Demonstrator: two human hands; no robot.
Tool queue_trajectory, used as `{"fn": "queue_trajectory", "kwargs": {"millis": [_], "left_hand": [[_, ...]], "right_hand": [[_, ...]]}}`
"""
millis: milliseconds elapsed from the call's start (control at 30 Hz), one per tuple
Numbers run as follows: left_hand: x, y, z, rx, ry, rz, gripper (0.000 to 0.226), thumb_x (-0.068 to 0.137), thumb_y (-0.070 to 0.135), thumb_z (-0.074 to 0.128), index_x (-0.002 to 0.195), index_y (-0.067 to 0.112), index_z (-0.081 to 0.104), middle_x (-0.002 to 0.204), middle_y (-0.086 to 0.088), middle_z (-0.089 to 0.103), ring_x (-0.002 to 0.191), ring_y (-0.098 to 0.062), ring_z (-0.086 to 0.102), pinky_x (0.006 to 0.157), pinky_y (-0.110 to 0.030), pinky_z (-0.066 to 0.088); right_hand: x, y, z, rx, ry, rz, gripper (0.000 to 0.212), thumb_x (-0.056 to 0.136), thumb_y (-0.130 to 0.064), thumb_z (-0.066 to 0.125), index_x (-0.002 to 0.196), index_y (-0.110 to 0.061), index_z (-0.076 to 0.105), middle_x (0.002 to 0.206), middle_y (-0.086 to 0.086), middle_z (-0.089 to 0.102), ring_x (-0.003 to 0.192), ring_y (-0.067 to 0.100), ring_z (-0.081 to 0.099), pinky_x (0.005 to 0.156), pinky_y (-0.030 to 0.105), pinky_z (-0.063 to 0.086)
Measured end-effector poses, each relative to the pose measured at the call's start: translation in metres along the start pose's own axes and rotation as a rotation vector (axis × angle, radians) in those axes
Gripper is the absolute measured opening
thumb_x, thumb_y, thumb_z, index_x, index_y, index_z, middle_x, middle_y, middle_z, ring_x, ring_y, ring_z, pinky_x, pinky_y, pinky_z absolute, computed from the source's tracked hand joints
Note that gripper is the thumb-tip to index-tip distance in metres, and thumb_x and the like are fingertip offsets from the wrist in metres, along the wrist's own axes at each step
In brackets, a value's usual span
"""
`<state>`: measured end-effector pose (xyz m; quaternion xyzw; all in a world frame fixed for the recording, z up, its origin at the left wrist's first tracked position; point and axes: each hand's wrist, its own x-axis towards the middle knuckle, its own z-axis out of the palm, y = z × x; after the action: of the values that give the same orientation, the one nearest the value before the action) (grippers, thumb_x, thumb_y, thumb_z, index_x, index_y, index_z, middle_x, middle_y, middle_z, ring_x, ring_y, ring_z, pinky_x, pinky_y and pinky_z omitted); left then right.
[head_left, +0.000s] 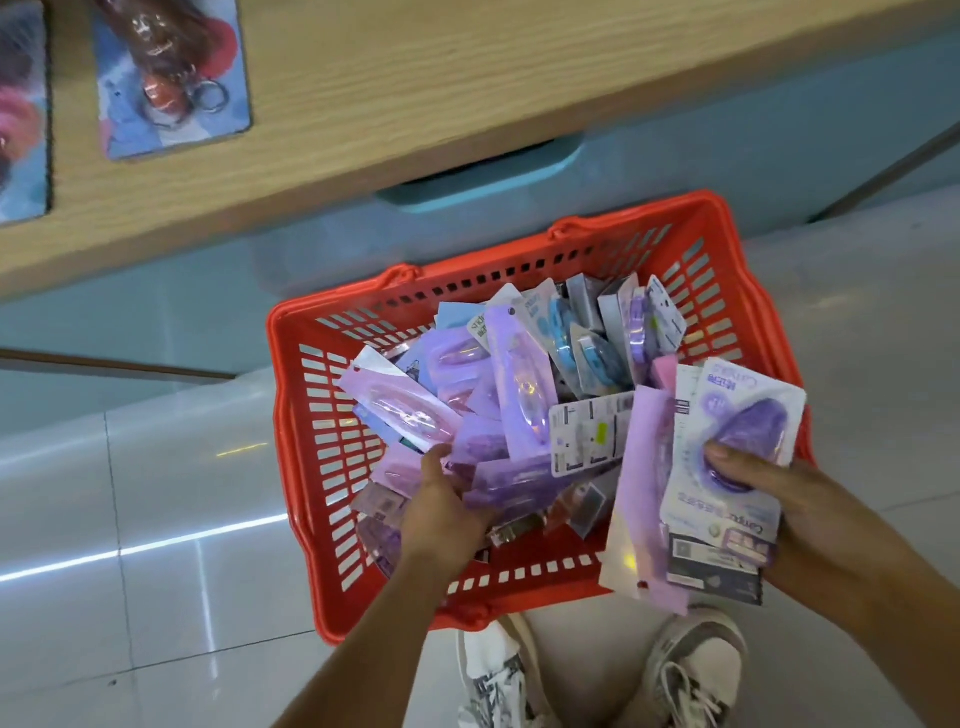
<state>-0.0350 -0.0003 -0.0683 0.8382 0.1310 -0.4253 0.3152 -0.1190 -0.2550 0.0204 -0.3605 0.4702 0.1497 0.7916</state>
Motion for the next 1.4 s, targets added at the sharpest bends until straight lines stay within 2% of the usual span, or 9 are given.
{"fn": "queue_trajectory", "kwargs": {"millis": [200, 367, 567, 767, 833, 933, 1067, 1200, 1400], "left_hand": [[0.005, 0.023, 0.011, 0.034, 0.071, 0.063, 0.030, 0.086, 0.018, 0.073, 0.109, 0.019, 0.055, 0.106, 0.003, 0.068, 0.086, -0.017, 0.061, 0.070, -0.028, 0.051], [-0.010, 0.025, -0.009, 0.153, 0.179, 0.185, 0.011, 0.095, 0.015, 0.060, 0.104, 0.020, 0.066, 0.098, 0.000, 0.072, 0.075, -0.013, 0.060, 0.055, -0.013, 0.040], [-0.053, 0.044, -0.079, -0.171, 0.465, 0.232, 0.016, 0.082, -0.002, 0.070, 0.071, 0.009, 0.064, 0.067, -0.004, 0.067, 0.062, -0.018, 0.057, 0.062, -0.027, 0.047], [-0.142, 0.099, -0.143, -0.861, 0.545, 0.209, 0.043, 0.082, -0.007, 0.068, 0.049, 0.018, 0.054, 0.055, 0.004, 0.052, 0.055, -0.010, 0.045, 0.060, -0.024, 0.042], [-0.178, 0.126, -0.154, -0.961, 0.550, 0.229, 0.036, 0.079, -0.005, 0.070, 0.056, 0.014, 0.050, 0.061, -0.008, 0.045, 0.064, -0.015, 0.041, 0.065, -0.032, 0.038], [-0.237, 0.177, -0.174, -1.068, 0.548, 0.275, 0.035, 0.081, -0.012, 0.065, 0.062, 0.016, 0.057, 0.064, -0.010, 0.045, 0.061, -0.015, 0.038, 0.061, -0.030, 0.034], [-0.329, 0.248, -0.210, -1.165, 0.378, 0.390, 0.024, 0.074, -0.011, 0.065, 0.072, 0.012, 0.069, 0.070, -0.007, 0.064, 0.064, -0.015, 0.049, 0.065, -0.031, 0.041], [-0.413, 0.299, -0.249, -1.082, 0.159, 0.523, 0.038, 0.069, -0.009, 0.071, 0.095, 0.018, 0.078, 0.093, -0.009, 0.076, 0.084, -0.020, 0.066, 0.077, -0.035, 0.053], [-0.514, 0.337, -0.303, -0.792, 0.090, 0.639, 0.020, 0.075, -0.011, 0.070, 0.074, 0.008, 0.073, 0.067, -0.002, 0.068, 0.057, -0.011, 0.049, 0.057, -0.027, 0.045]], "right_hand": [[0.000, 0.009, 0.013, 0.048, 0.012, 0.047, 0.050, 0.066, -0.020, 0.077, 0.115, -0.014, 0.069, 0.108, 0.018, 0.073, 0.081, 0.031, 0.074, 0.067, 0.045, 0.061], [-0.010, 0.009, 0.027, 0.080, 0.047, 0.007, 0.043, 0.073, -0.017, 0.069, 0.116, -0.014, 0.068, 0.105, 0.017, 0.073, 0.080, 0.029, 0.073, 0.065, 0.042, 0.061], [-0.032, 0.002, 0.037, 0.187, -0.001, 0.062, 0.093, 0.040, -0.024, 0.097, 0.126, -0.012, 0.064, 0.112, 0.018, 0.070, 0.086, 0.030, 0.073, 0.065, 0.039, 0.059], [-0.100, -0.035, 0.101, 0.463, -0.191, 0.025, 0.085, 0.019, -0.022, 0.101, 0.101, -0.016, 0.079, 0.106, 0.013, 0.074, 0.084, 0.027, 0.074, 0.064, 0.044, 0.060], [-0.129, -0.058, 0.136, 0.565, -0.337, 0.021, 0.065, 0.048, -0.023, 0.097, 0.109, -0.012, 0.076, 0.118, 0.014, 0.070, 0.101, 0.029, 0.071, 0.081, 0.050, 0.058], [-0.190, -0.104, 0.191, 0.680, -0.548, -0.050, 0.038, 0.096, -0.024, 0.053, 0.129, -0.007, 0.063, 0.138, 0.015, 0.056, 0.128, 0.026, 0.054, 0.113, 0.050, 0.034], [-0.287, -0.178, 0.242, 0.724, -0.487, -0.249, 0.062, 0.036, -0.016, 0.098, 0.095, -0.010, 0.079, 0.104, 0.013, 0.074, 0.088, 0.025, 0.074, 0.067, 0.042, 0.060], [-0.366, -0.236, 0.270, 0.591, -0.493, -0.330, 0.070, 0.033, -0.024, 0.101, 0.098, -0.011, 0.079, 0.109, 0.014, 0.073, 0.093, 0.025, 0.073, 0.073, 0.042, 0.061], [-0.469, -0.281, 0.303, 0.445, -0.434, -0.468, 0.071, 0.031, -0.031, 0.101, 0.096, -0.014, 0.079, 0.110, 0.013, 0.071, 0.091, 0.025, 0.071, 0.079, 0.043, 0.060]]}}
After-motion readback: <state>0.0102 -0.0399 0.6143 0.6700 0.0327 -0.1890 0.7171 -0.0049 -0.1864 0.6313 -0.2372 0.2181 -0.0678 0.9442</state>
